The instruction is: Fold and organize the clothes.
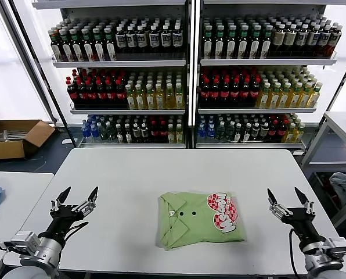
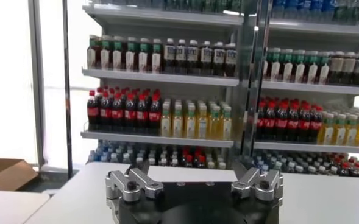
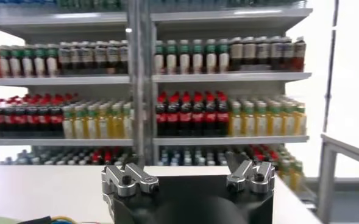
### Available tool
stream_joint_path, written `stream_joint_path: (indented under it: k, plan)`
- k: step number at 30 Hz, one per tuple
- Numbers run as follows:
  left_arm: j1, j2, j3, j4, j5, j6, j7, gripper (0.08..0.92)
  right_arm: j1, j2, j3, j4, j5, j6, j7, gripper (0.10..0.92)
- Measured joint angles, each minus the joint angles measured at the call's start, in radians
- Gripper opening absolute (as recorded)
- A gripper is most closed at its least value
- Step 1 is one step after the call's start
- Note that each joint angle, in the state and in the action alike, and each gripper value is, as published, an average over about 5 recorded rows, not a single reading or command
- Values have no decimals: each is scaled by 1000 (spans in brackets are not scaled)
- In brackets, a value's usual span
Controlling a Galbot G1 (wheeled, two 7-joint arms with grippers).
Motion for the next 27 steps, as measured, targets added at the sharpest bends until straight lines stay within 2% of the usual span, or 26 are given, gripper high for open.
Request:
stream_joint_path:
  k: [13,27]
  plan:
    - [14,-11,-84,19,3,-21,83,823,-60,47,104,0,6,22,-24,823]
    - [26,-23,-124,38,4,-26,115,823,-88,74,122,6,-7,22,-42,823]
